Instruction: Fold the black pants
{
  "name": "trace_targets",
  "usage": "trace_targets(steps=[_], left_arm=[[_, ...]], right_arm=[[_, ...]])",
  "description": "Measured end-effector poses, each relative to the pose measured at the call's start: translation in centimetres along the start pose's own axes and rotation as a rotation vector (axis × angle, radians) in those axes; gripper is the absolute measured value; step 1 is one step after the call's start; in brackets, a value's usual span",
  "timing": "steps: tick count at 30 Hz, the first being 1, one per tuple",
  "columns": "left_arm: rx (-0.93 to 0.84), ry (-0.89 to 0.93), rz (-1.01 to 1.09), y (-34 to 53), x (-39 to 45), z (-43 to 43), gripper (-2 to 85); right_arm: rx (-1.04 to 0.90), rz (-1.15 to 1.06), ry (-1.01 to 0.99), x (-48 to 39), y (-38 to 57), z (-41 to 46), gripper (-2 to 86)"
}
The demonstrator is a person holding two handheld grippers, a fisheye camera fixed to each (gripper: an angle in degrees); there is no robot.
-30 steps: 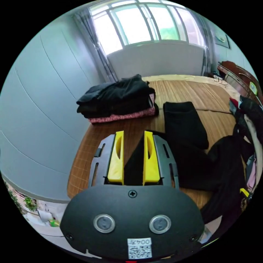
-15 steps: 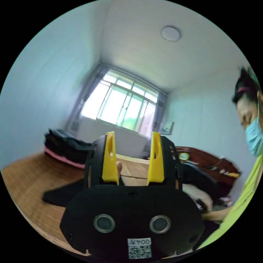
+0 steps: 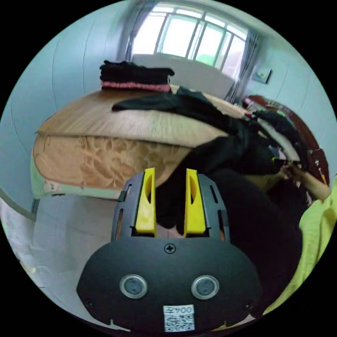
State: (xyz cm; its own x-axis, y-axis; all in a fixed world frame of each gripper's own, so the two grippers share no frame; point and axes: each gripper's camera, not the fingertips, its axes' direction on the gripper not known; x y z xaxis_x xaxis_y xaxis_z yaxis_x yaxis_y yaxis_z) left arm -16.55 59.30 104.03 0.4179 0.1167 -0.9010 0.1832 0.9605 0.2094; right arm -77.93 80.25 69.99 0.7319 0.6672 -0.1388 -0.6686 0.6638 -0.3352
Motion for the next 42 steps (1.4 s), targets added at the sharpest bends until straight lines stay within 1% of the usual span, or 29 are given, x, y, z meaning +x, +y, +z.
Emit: trace_targets(steps=[1,4,5,7,11,14,16,21,23,26,30,31,35,38,40,41,42], left_arm=[[-0.108,-0.035,0.016,2.0,1.1,2.4,12.5],[-0.219,-0.033,-0.012,5.6,3.3,5.9,13.2],[-0.231,-0.037,-0.014,6.0,3.8,6.4,13.3],[-0.27,-0.077,0.024,6.6,6.2,8.1,13.6],[-0.277,-0.171,0.089,5.3,9.1,9.9,13.7],[-0.268,-0.166,0.092,3.8,10.6,11.3,13.6],[-0.294,-0.128,0.134,2.9,12.2,12.5,13.4],[-0.296,-0.17,0.112,1.6,13.5,13.3,13.0],[-0.303,-0.168,0.134,0.9,13.8,13.5,12.8],[-0.307,-0.192,0.218,-0.4,14.8,13.3,11.2],[-0.326,-0.188,0.361,-1.7,16.7,12.6,4.6],[-0.324,-0.207,0.366,-2.1,16.7,12.0,3.3],[-0.334,-0.146,0.329,-2.7,14.9,9.8,1.6],[-0.327,-0.114,0.219,-2.8,12.4,7.0,0.9],[-0.286,-0.131,0.121,-3.3,10.3,3.2,0.6],[-0.271,-0.143,0.104,-3.5,9.9,1.9,0.5],[-0.226,-0.165,0.066,-4.3,9.3,-1.0,0.4]], right_arm=[[-0.004,0.009,-0.005,0.0,0.0,0.0,-0.7],[-0.012,0.032,-0.016,0.1,-0.1,0.0,-0.7],[-0.015,0.039,-0.018,0.1,-0.1,0.0,-0.7],[-0.02,0.052,-0.02,0.1,-0.1,0.0,-0.7],[-0.031,0.087,-0.031,0.2,-0.3,0.0,-0.6],[-0.037,0.111,-0.049,0.4,-0.4,0.0,-0.6],[-0.041,0.127,-0.062,0.6,-0.6,0.0,-0.6],[-0.051,0.131,-0.053,0.4,-0.9,-0.1,-0.6],[-0.049,0.117,-0.031,0.0,-1.0,-0.1,-0.6],[-0.05,0.108,-0.015,-0.3,-1.2,-0.2,-0.6],[-0.047,0.113,-0.022,-0.2,-1.4,-0.3,-0.6],[-0.045,0.116,-0.025,-0.2,-1.5,-0.3,-0.6],[-0.04,0.112,-0.024,-0.1,-1.7,-0.5,-0.7],[-0.037,0.109,-0.025,-0.1,-2.0,-0.7,-0.7],[-0.037,0.109,-0.029,0.1,-2.1,-0.8,-0.7],[-0.038,0.108,-0.033,0.2,-2.3,-0.8,-0.7],[-0.038,0.107,-0.034,0.3,-2.3,-0.9,-0.7]])
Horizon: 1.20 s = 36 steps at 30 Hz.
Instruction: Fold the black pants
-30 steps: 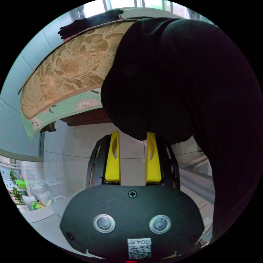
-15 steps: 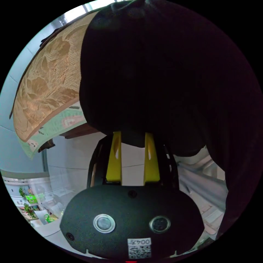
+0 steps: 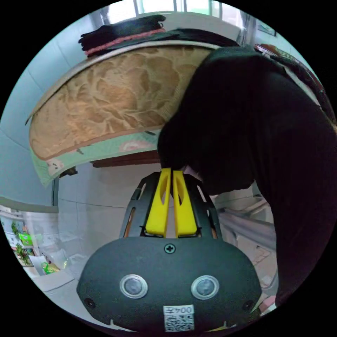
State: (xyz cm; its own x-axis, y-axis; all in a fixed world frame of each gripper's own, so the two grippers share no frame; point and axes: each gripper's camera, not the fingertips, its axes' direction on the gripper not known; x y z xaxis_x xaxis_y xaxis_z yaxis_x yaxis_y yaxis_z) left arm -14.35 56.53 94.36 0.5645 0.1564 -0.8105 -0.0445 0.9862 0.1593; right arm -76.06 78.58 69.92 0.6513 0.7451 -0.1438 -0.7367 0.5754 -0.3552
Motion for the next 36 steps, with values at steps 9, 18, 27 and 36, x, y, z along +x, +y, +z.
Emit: trace_targets(steps=[9,18,27,36], left_arm=[[0.408,-0.243,-0.136,-10.7,-8.2,-24.8,0.6],[-0.182,-0.404,-0.109,-33.9,-14.9,-12.9,2.2],[0.273,-0.059,-0.014,-32.5,-4.0,-18.7,0.9],[0.269,0.222,0.348,-29.2,18.0,-16.4,0.6]], right_arm=[[-0.006,0.001,-0.024,0.9,-1.2,-0.7,-0.6],[0.0,0.029,-0.072,2.3,-2.6,-1.4,-0.4],[0.007,-0.033,-0.18,4.9,-4.7,-4.0,8.1],[0.027,0.125,-0.346,14.3,-11.7,-2.8,13.7]])
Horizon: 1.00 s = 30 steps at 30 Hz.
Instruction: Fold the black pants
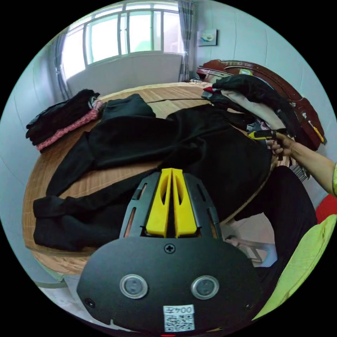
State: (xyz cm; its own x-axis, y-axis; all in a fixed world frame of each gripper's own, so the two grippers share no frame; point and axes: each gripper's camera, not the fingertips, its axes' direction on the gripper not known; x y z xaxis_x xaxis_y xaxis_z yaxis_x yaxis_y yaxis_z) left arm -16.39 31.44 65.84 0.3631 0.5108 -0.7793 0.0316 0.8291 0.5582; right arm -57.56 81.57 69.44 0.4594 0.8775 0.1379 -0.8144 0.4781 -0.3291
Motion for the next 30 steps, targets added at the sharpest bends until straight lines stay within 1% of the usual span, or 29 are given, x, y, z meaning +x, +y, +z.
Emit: trace_targets(steps=[2,4,5,6,7,9,11,12,13,15,17,18,19,20,21,22,23,24,25,26,28,30], left_arm=[[-0.039,-0.006,0.022,-0.7,1.7,2.1,0.6],[-0.155,-0.018,0.008,-1.1,2.5,5.2,0.6],[-0.139,-0.016,0.009,-0.9,2.5,5.4,0.6],[-0.083,-0.011,-0.023,-0.5,2.0,5.3,0.6],[-0.054,0.036,-0.088,-0.1,0.9,5.2,0.6],[-0.038,0.124,-0.189,0.2,-0.9,5.2,0.6],[-0.035,0.161,-0.231,0.2,-1.7,5.2,0.5],[-0.043,0.145,-0.221,-0.1,-1.6,5.1,0.4],[-0.053,0.122,-0.198,-0.5,-1.2,5.1,0.4],[-0.065,0.086,-0.161,-1.4,-0.6,5.2,0.3],[-0.08,0.077,-0.14,-2.5,-0.1,5.5,0.3],[-0.089,0.094,-0.143,-3.3,0.1,5.9,0.3],[-0.099,0.112,-0.149,-4.1,0.3,6.4,0.3],[-0.102,0.113,-0.151,-4.6,0.4,6.7,0.3],[-0.106,0.109,-0.142,-5.4,0.7,7.2,0.3],[-0.108,0.105,-0.129,-6.2,1.0,7.6,0.3],[-0.11,0.106,-0.125,-6.5,1.1,7.8,0.4],[-0.123,0.11,-0.122,-7.0,1.2,8.0,0.4],[-0.133,0.112,-0.122,-7.1,1.1,7.9,0.4],[-0.132,0.117,-0.124,-7.1,1.0,7.8,0.4],[-0.102,0.168,-0.147,-6.1,0.2,6.6,0.3],[-0.07,0.197,-0.187,-4.9,-0.7,5.3,0.3]], right_arm=[[0.006,-0.032,-0.031,0.1,-2.0,0.0,13.4],[-0.006,-0.065,-0.034,-0.4,-3.0,0.1,12.8],[-0.01,-0.115,0.001,-1.3,-3.4,0.1,12.4],[-0.01,-0.14,0.022,-1.7,-3.5,0.2,12.1],[-0.015,-0.179,0.052,-2.4,-3.8,0.4,11.6],[-0.062,-0.208,0.045,-2.6,-4.2,1.0,10.4],[-0.066,-0.208,0.087,-2.8,-4.5,1.1,4.7],[-0.065,-0.21,0.12,-2.9,-4.5,1.1,3.0],[-0.07,-0.27,0.152,-3.6,-4.4,1.0,1.0],[-0.084,-0.332,0.265,-4.9,-4.3,1.0,0.0],[-0.106,-0.391,0.478,-6.1,-4.3,0.6,-0.4],[-0.104,-0.392,0.53,-6.1,-4.2,0.4,-0.5],[-0.103,-0.347,0.744,-5.1,-4.2,0.3,-0.4],[-0.09,-0.349,0.919,-3.3,-4.1,0.2,-0.3],[-0.101,-0.328,0.911,-2.1,-4.1,-0.2,-0.2],[-0.088,-0.232,0.732,0.2,-4.3,-2.3,0.2],[-0.021,-0.132,0.488,2.1,-4.4,-5.4,0.8],[0.007,-0.094,0.356,3.0,-4.3,-6.8,1.8],[0.049,-0.042,0.123,4.6,-3.9,-9.0,3.8],[0.077,-0.025,-0.017,5.7,-3.4,-10.1,6.6],[0.064,-0.04,-0.081,6.5,-3.0,-10.3,8.7],[0.011,-0.073,-0.096,6.7,-3.2,-9.5,10.2]])
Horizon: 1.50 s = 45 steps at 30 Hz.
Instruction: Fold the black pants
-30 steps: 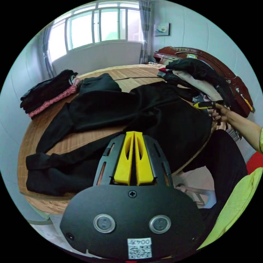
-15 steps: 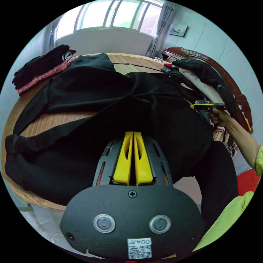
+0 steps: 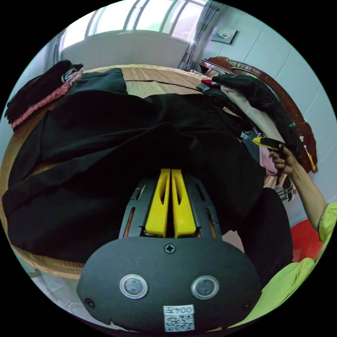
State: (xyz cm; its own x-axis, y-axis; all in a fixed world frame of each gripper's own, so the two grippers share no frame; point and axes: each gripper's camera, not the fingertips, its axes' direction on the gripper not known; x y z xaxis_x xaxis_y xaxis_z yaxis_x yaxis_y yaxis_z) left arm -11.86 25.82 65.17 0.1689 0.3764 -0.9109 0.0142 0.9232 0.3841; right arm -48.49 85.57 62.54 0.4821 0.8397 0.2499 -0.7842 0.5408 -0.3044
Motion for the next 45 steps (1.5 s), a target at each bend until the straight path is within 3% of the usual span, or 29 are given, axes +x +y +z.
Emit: trace_targets(steps=[7,10,17,22,24,29,31,35,41,45], left_arm=[[0.0,-0.013,-0.098,5.2,-4.6,-1.4,0.4],[0.055,0.015,-0.111,6.3,-5.6,-1.2,0.5],[0.102,0.017,-0.106,7.7,-6.6,-0.3,0.5],[0.111,0.057,-0.121,8.9,-8.1,0.3,0.4],[0.096,0.062,-0.141,8.9,-8.5,0.4,0.4],[0.119,0.115,-0.142,8.2,-8.7,0.6,0.2],[0.034,0.123,-0.15,7.2,-8.8,2.7,0.1],[0.002,0.169,-0.203,6.5,-9.5,4.0,0.1],[0.104,0.142,-0.183,10.7,-10.8,-1.3,0.1],[0.133,0.144,-0.326,17.3,-14.5,-4.5,0.1]], right_arm=[[-0.085,0.013,-0.066,1.9,-5.6,3.1,15.8],[-0.126,0.044,-0.092,3.6,-7.7,4.5,14.1],[-0.112,0.1,-0.387,7.2,-10.9,6.4,11.7],[-0.101,0.103,-0.416,7.0,-13.2,8.1,6.2],[-0.094,0.115,-0.342,6.1,-14.0,8.0,4.1],[0.079,-0.302,0.271,-5.1,-14.8,0.4,3.4],[0.094,-0.266,0.37,-4.6,-15.5,-0.2,4.2],[-0.064,-0.037,0.41,1.1,-15.6,1.2,6.1],[-0.044,-0.015,0.09,2.2,-2.8,-5.0,9.0],[-0.046,0.056,-0.067,2.7,6.9,-6.0,8.5]])
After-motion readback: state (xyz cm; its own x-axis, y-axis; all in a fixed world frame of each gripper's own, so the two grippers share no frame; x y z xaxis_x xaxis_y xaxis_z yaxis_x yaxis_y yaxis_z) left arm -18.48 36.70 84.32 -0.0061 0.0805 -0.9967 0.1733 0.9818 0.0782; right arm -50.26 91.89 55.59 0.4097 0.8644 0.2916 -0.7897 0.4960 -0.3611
